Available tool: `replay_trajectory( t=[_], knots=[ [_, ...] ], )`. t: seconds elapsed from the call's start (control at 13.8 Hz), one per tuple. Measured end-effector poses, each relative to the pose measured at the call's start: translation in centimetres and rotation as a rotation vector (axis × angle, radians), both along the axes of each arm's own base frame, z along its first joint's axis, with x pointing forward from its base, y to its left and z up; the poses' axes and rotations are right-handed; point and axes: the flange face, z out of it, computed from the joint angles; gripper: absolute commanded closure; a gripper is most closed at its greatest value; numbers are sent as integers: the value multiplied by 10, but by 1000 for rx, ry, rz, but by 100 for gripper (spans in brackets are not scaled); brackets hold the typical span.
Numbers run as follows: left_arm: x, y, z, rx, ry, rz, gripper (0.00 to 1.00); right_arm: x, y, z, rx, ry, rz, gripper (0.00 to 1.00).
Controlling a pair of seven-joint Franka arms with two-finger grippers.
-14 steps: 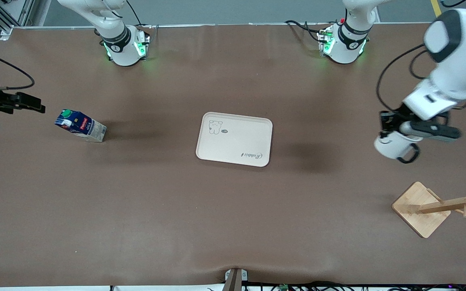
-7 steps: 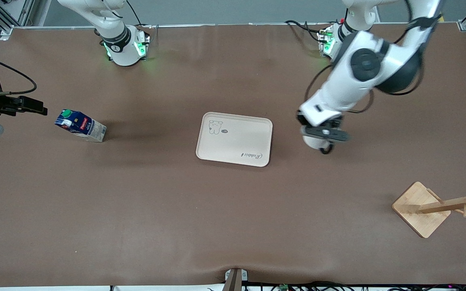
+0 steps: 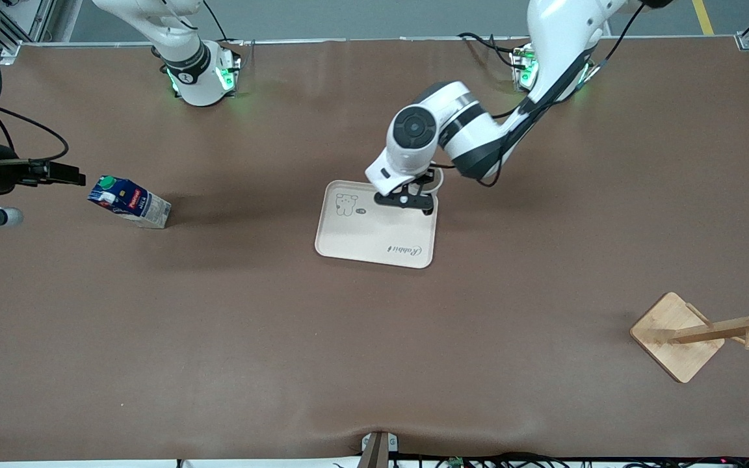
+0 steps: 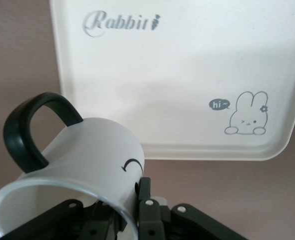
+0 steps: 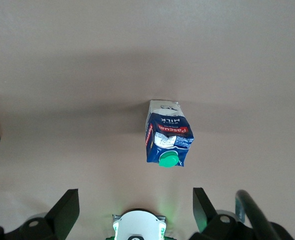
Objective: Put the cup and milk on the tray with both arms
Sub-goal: 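Carry the mug to the tray while the right gripper reaches the milk, then lower the mug onto the tray and open the left gripper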
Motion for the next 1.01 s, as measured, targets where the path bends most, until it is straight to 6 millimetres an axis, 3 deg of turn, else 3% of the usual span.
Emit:
replay_trajectory(
  t=[0.22,0.43,0.65,1.01],
  knots=[
    [15,-3,-26,-7,41,29,100,11,-12,-45,21,75,-27,0],
    [26,-3,-30,-18,45,47,100,20,-18,-86,147,126,-93,0],
    [30,-1,-31,-13,43,53,100,27,-21,-75,149,100,-94,0],
    [25,2,-66,47,59,48,100,31,-33,-54,122,69,-204,0]
  ],
)
